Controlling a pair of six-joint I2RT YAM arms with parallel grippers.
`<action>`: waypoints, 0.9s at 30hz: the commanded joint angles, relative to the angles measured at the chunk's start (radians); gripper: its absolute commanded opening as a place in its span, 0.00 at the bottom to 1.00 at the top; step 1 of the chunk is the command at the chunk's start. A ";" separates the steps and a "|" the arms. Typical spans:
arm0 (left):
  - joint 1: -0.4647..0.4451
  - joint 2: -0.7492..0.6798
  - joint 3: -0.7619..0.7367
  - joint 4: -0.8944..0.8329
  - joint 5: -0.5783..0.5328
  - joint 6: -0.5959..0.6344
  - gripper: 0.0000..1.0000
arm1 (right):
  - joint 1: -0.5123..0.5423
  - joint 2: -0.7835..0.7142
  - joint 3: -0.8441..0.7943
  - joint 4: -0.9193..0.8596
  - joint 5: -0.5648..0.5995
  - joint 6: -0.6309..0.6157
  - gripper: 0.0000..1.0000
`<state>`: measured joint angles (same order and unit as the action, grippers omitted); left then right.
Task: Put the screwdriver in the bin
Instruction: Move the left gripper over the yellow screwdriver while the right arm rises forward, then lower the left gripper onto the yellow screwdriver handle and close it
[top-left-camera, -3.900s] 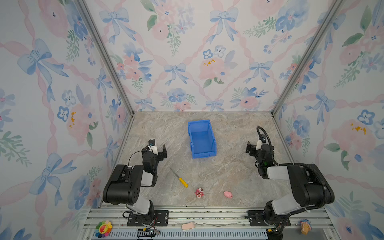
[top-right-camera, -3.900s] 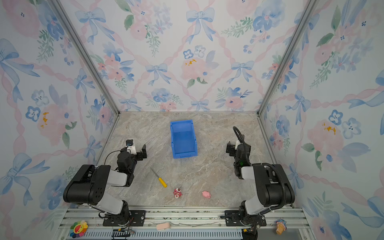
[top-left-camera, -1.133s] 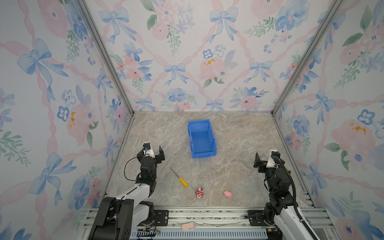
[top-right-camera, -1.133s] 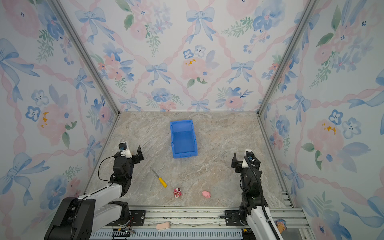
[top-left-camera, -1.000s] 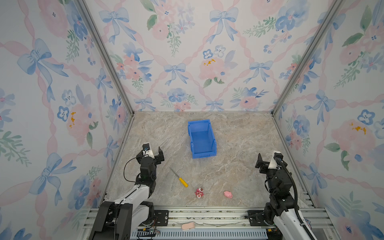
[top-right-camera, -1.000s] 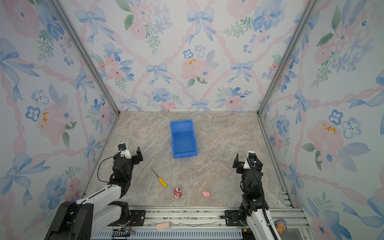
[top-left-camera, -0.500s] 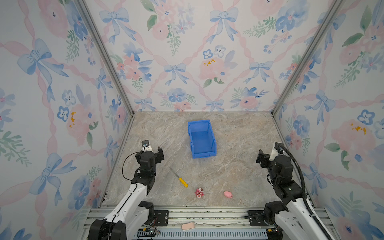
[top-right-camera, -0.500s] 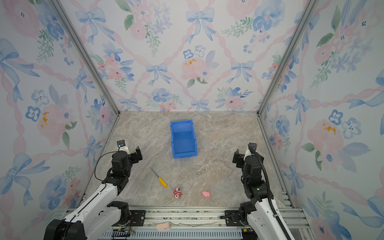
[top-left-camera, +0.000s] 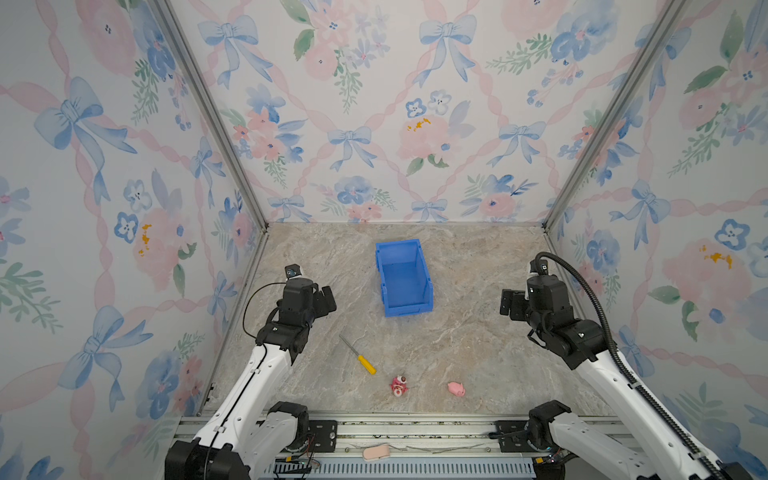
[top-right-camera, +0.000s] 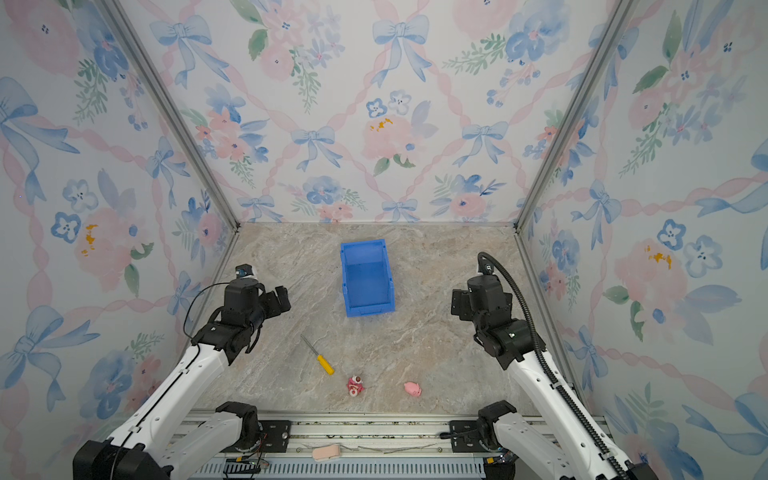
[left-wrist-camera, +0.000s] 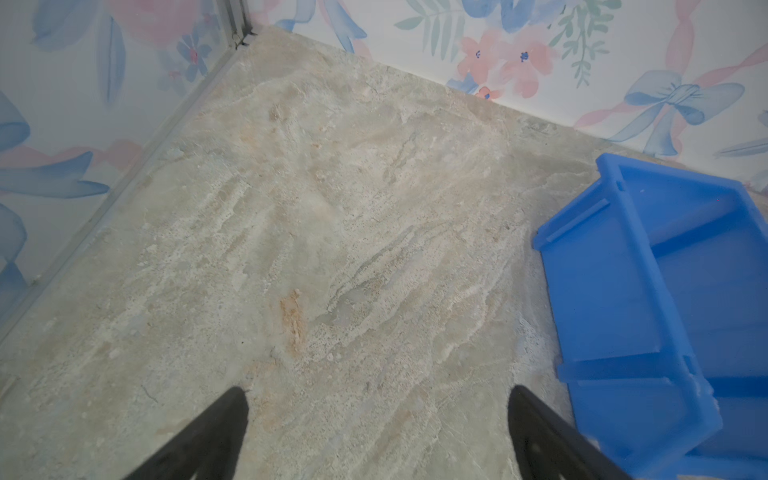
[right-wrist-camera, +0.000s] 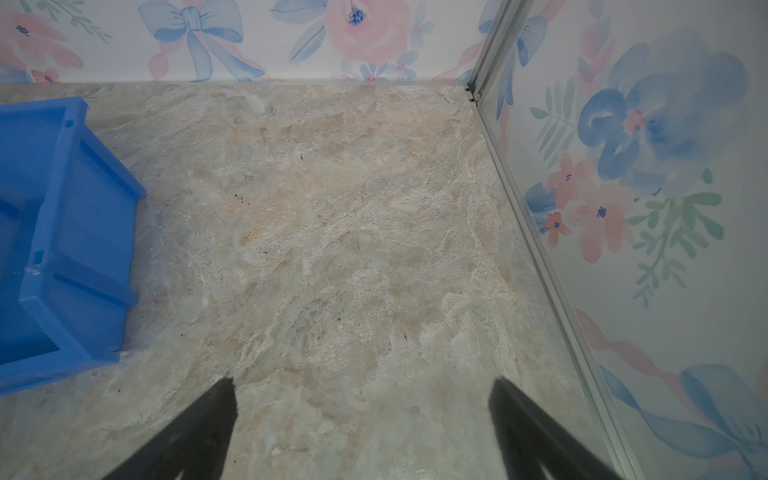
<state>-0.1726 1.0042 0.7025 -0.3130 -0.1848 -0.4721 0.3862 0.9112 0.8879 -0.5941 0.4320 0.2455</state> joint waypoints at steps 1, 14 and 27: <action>-0.021 0.041 0.026 -0.165 0.132 -0.117 0.98 | 0.048 0.029 0.047 -0.088 -0.013 0.039 0.97; -0.238 0.064 0.063 -0.359 0.133 -0.426 0.98 | 0.115 0.137 0.114 -0.090 -0.041 0.014 0.97; -0.446 0.179 0.010 -0.386 0.088 -0.565 0.98 | 0.140 0.136 0.080 -0.082 -0.072 -0.040 0.97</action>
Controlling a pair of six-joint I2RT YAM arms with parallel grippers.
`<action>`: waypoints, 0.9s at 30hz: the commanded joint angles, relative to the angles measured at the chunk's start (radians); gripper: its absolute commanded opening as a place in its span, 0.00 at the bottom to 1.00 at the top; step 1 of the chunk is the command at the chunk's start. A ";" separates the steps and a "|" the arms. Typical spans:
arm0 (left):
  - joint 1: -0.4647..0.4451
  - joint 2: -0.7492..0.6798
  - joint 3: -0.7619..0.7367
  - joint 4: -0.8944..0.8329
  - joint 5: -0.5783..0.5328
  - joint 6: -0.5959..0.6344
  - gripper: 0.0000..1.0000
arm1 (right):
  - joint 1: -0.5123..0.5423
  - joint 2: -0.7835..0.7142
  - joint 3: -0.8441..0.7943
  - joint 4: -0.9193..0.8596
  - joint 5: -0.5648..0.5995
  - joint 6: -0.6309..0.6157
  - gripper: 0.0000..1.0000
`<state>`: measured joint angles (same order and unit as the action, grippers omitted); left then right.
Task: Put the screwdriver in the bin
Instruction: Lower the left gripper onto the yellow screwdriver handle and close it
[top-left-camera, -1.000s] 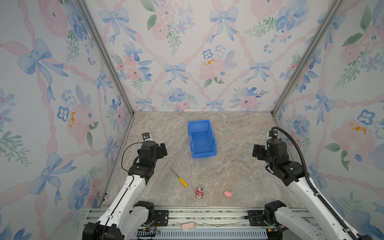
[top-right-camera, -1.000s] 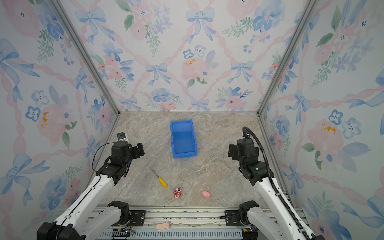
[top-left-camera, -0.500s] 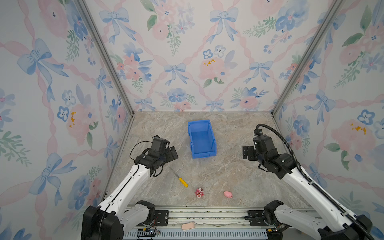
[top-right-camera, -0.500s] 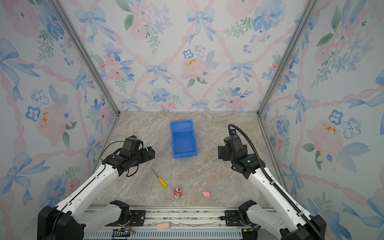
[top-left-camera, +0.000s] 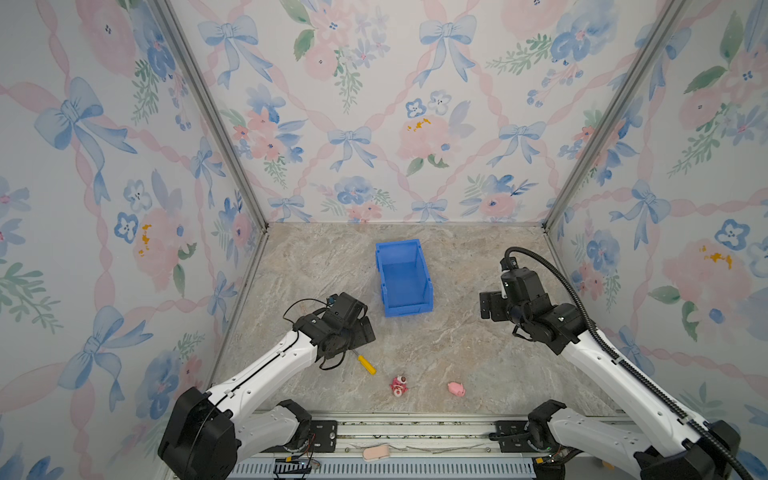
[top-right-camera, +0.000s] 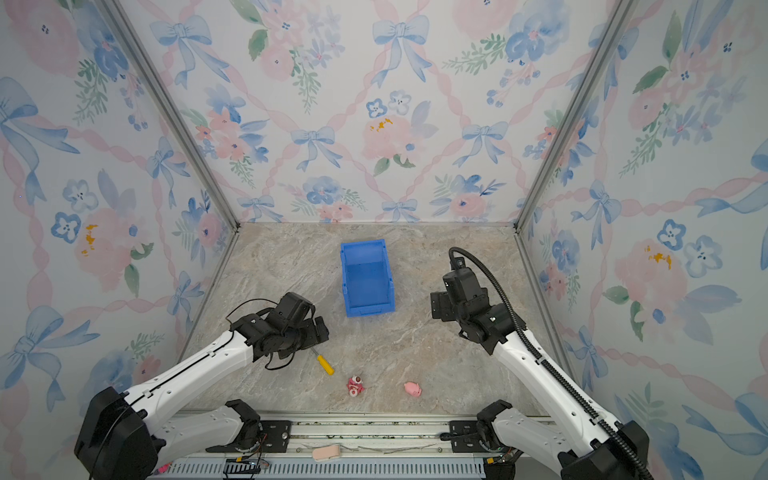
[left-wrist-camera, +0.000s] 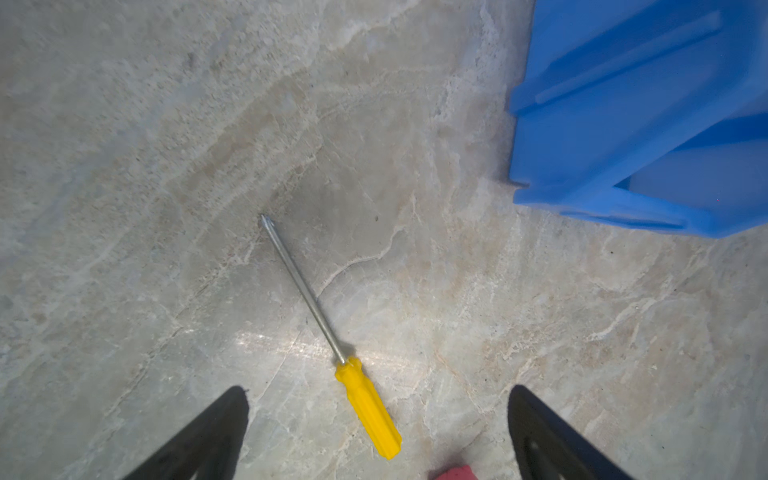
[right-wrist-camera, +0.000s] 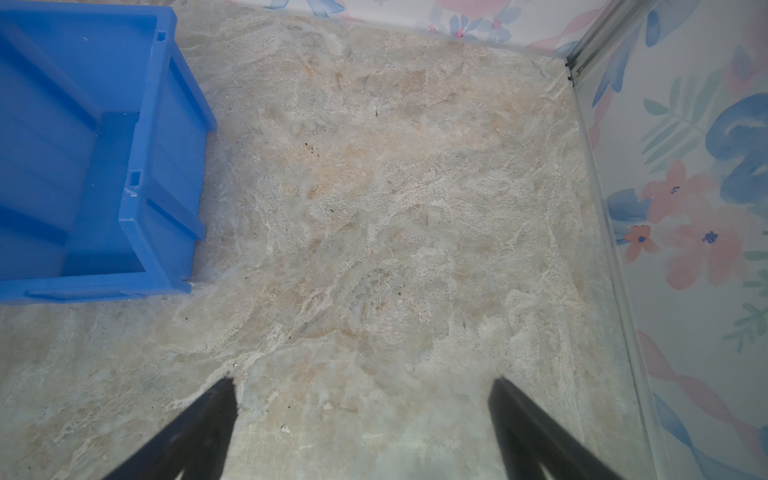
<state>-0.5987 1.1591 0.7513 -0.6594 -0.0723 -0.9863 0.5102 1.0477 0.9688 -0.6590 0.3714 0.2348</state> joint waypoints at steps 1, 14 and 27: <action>-0.026 0.034 -0.045 -0.042 -0.025 -0.058 0.98 | 0.020 -0.001 -0.002 -0.017 -0.009 -0.033 0.97; -0.122 0.135 -0.070 -0.039 -0.059 -0.143 0.86 | 0.023 0.006 -0.025 0.019 -0.031 -0.057 0.97; -0.157 0.249 -0.023 -0.034 -0.073 -0.157 0.79 | 0.022 -0.043 -0.062 0.017 -0.035 -0.056 0.97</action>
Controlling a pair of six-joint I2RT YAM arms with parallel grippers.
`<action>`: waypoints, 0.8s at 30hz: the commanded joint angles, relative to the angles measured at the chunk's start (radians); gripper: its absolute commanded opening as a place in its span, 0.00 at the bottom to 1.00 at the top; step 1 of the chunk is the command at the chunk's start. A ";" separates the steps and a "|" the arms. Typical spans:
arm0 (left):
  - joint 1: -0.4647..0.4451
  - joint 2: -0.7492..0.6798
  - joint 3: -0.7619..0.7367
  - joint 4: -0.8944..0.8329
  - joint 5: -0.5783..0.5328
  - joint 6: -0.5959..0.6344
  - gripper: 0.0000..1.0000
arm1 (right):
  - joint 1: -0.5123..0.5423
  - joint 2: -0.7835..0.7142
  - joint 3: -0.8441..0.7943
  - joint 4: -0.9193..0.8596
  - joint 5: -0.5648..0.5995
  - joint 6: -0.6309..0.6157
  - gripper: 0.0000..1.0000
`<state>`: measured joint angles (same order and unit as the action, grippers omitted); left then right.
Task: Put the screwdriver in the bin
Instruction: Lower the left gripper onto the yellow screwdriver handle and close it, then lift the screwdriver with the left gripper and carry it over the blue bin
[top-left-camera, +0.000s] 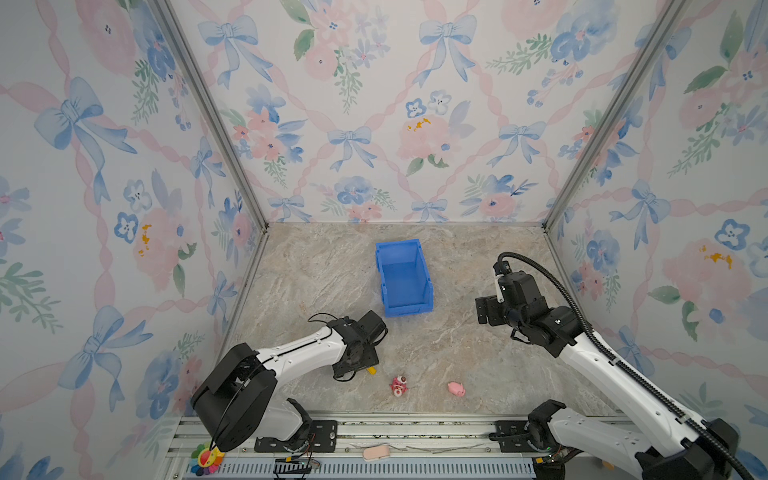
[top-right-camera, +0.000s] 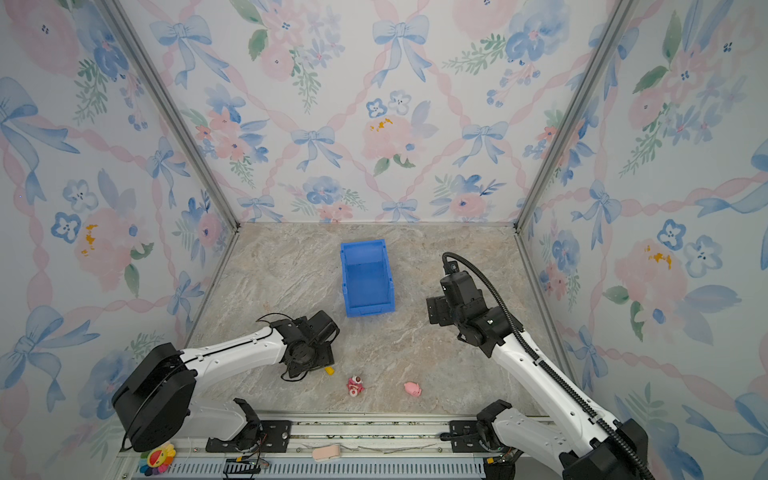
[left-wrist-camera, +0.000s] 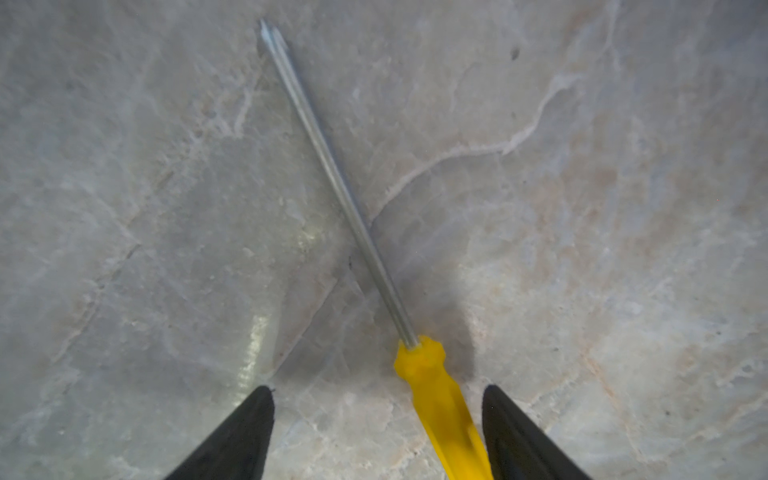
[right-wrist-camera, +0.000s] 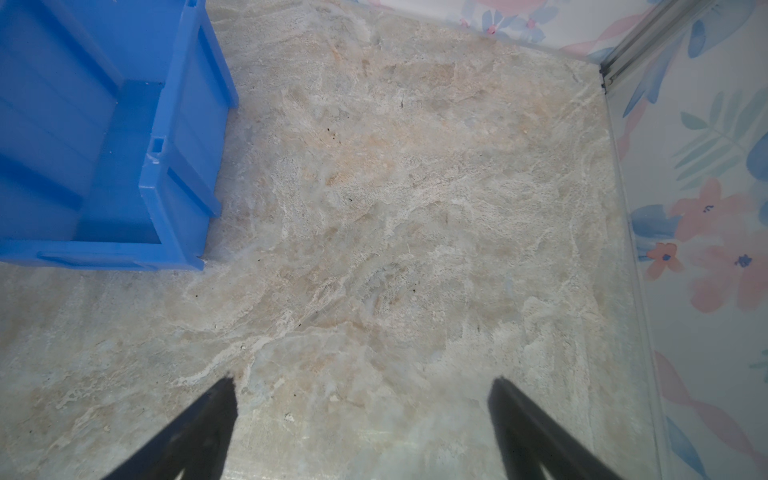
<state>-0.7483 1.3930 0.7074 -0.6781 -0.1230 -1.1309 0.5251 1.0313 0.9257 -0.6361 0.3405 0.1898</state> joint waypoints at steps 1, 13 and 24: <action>-0.009 0.020 0.020 -0.015 -0.024 -0.009 0.78 | 0.007 -0.032 -0.022 -0.007 -0.002 -0.010 0.97; -0.042 0.083 0.058 -0.015 -0.024 -0.040 0.50 | -0.002 -0.069 -0.032 -0.014 -0.004 -0.025 0.97; -0.086 0.095 0.010 -0.015 -0.026 -0.094 0.32 | -0.032 -0.078 -0.036 -0.007 -0.029 -0.041 0.97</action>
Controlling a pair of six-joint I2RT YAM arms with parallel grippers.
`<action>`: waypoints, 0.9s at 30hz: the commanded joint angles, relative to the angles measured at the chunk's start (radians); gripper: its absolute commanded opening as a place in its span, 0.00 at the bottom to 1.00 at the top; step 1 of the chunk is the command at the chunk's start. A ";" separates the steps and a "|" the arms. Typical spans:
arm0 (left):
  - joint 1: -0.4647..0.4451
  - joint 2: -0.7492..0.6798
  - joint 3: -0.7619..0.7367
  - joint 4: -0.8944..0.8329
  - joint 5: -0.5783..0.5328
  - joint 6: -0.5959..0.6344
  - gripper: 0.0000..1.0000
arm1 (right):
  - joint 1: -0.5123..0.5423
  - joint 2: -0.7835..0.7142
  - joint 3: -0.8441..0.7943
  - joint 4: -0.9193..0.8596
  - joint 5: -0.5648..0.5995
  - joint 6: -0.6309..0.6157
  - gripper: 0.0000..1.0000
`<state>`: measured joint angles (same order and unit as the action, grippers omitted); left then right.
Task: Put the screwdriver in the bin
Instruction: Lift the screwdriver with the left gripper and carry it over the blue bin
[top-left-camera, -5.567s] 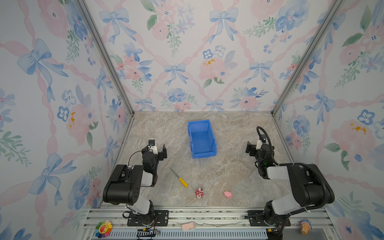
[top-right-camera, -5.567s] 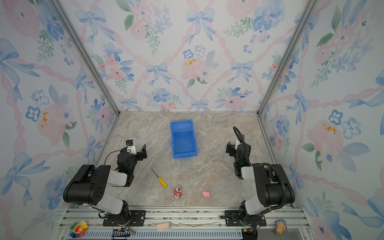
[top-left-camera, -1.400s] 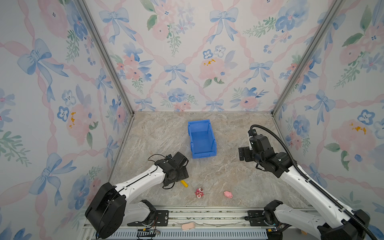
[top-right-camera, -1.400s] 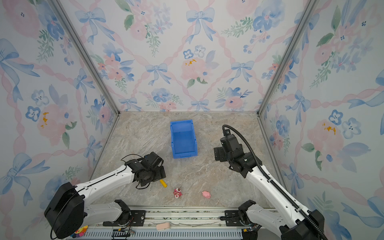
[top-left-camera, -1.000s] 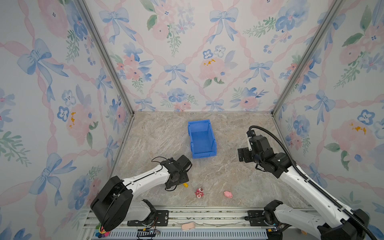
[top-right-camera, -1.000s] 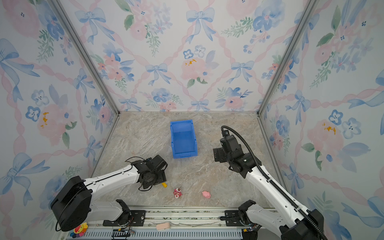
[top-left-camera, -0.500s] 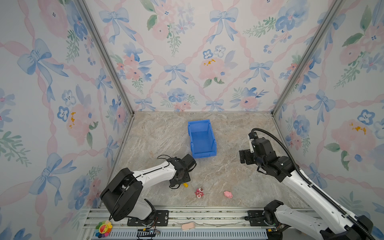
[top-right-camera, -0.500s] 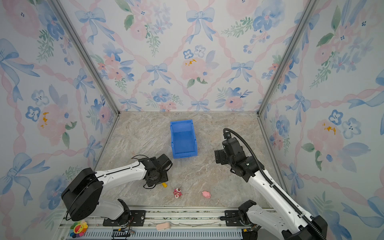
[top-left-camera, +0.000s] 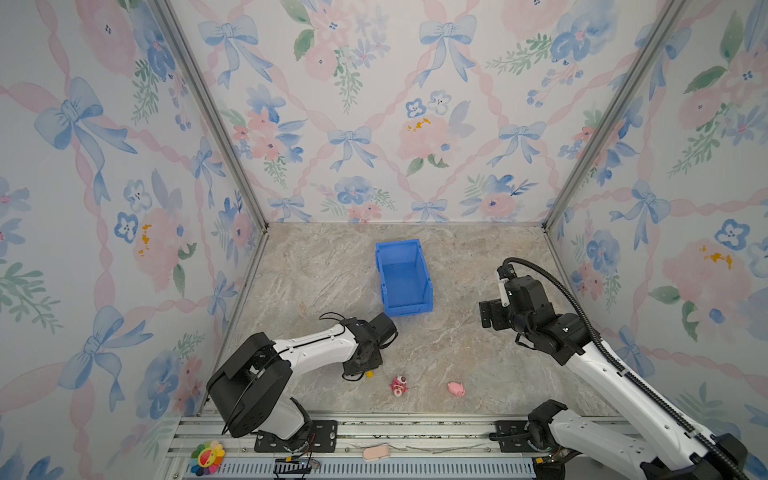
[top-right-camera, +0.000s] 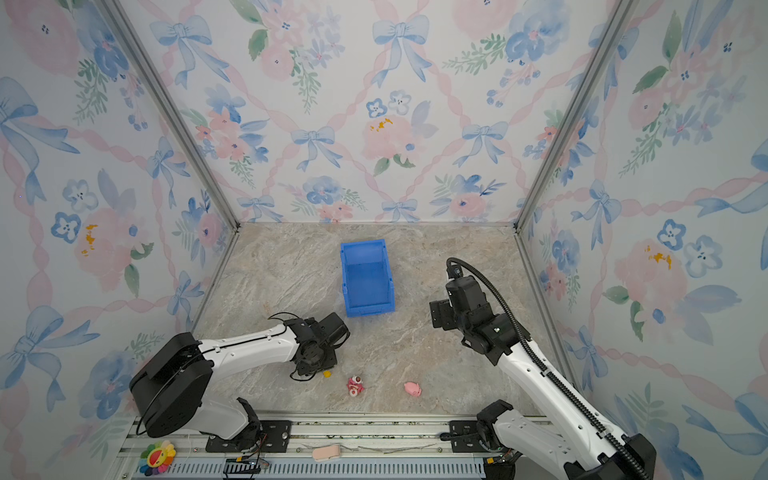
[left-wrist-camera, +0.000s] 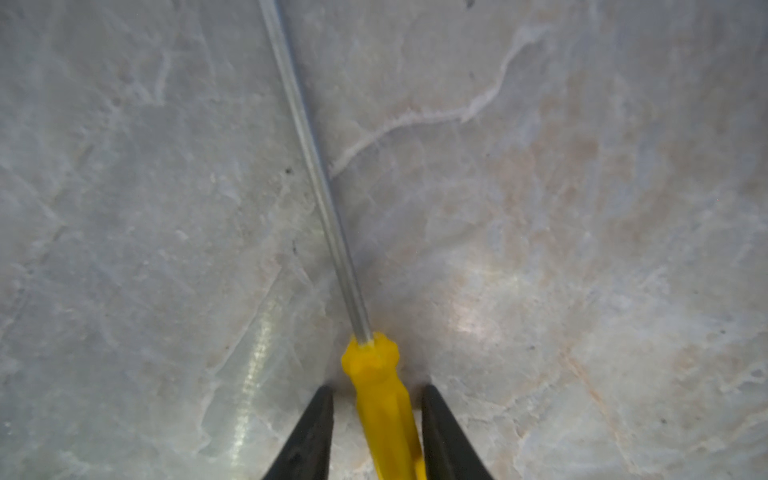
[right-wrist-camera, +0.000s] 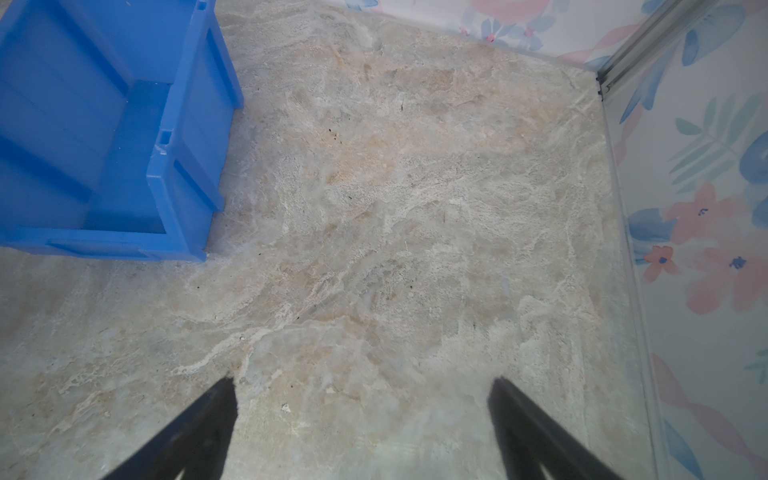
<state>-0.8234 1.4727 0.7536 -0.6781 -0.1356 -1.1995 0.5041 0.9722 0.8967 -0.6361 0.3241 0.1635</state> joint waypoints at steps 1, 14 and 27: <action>-0.014 0.018 -0.044 -0.015 -0.013 -0.030 0.30 | -0.011 -0.021 -0.009 -0.006 -0.014 -0.015 0.97; -0.021 -0.006 -0.059 -0.015 -0.036 -0.067 0.07 | -0.055 -0.066 -0.018 -0.013 -0.060 -0.046 0.97; -0.023 -0.207 -0.026 -0.017 -0.131 -0.048 0.00 | -0.065 -0.032 -0.003 0.035 -0.204 0.030 0.97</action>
<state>-0.8383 1.3212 0.7033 -0.6788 -0.2070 -1.2606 0.4450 0.9260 0.8875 -0.6250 0.1764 0.1543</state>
